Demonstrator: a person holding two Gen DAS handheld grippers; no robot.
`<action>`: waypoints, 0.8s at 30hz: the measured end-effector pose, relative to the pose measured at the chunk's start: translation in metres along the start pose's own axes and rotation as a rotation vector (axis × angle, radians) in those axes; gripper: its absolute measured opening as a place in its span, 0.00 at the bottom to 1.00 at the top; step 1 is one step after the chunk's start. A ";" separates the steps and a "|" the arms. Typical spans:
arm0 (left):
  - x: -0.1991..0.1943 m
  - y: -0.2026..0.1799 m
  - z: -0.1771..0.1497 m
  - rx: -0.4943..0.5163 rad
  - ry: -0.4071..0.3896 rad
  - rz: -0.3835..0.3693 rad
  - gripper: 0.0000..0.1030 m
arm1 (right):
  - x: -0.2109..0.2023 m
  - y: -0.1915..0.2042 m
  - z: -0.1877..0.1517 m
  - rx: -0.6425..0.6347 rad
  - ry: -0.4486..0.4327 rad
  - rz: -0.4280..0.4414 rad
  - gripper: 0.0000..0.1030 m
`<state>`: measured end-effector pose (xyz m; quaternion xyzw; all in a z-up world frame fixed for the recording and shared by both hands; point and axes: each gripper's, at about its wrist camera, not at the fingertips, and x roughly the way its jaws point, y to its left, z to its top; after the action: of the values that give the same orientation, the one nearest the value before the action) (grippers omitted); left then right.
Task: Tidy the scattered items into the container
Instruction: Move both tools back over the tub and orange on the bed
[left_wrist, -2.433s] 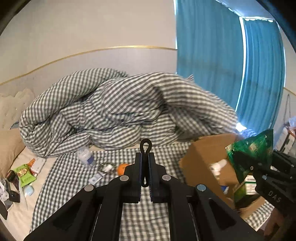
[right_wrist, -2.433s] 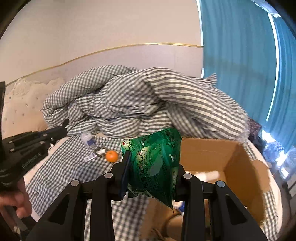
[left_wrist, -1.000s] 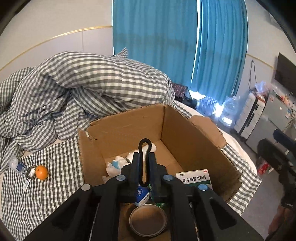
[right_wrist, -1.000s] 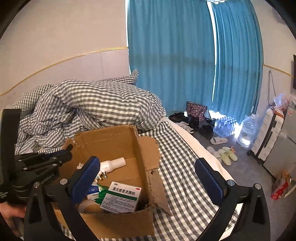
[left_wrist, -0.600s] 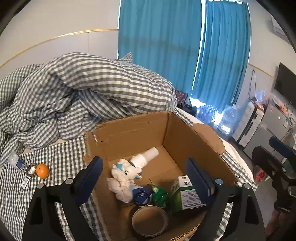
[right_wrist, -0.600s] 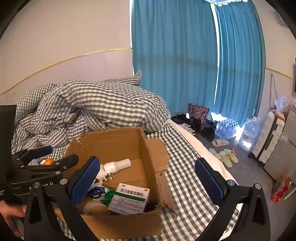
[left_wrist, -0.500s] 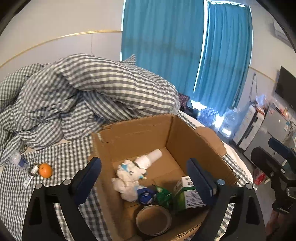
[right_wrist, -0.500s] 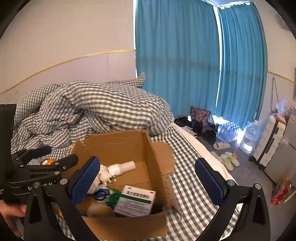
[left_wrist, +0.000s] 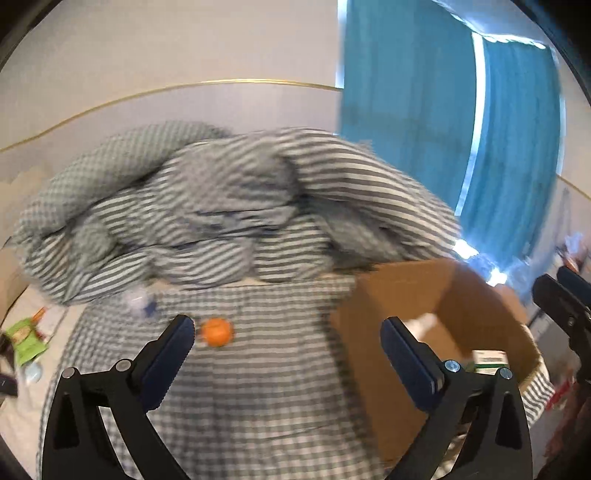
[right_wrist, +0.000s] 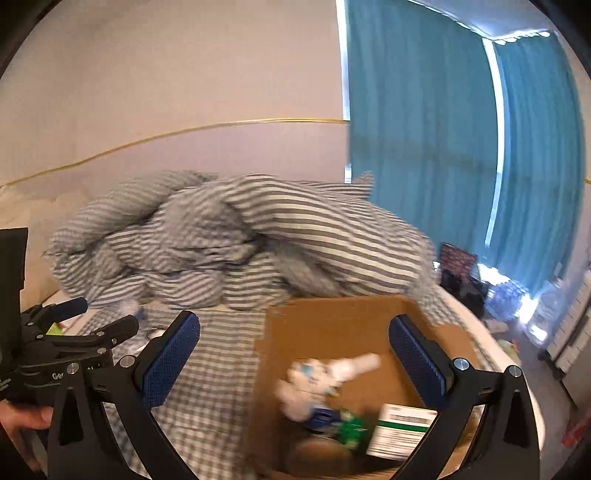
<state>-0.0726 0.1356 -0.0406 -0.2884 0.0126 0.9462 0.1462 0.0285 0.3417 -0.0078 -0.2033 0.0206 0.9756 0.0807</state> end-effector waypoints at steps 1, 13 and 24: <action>-0.002 0.015 -0.001 -0.018 0.000 0.019 1.00 | 0.004 0.012 0.001 -0.013 0.000 0.016 1.00; -0.013 0.142 -0.016 -0.152 -0.004 0.192 1.00 | 0.046 0.118 0.003 -0.128 0.030 0.159 1.00; 0.005 0.194 -0.029 -0.176 0.023 0.248 1.00 | 0.088 0.162 -0.005 -0.175 0.083 0.207 1.00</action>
<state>-0.1160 -0.0514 -0.0793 -0.3070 -0.0334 0.9511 0.0020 -0.0759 0.1944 -0.0464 -0.2465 -0.0403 0.9675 -0.0395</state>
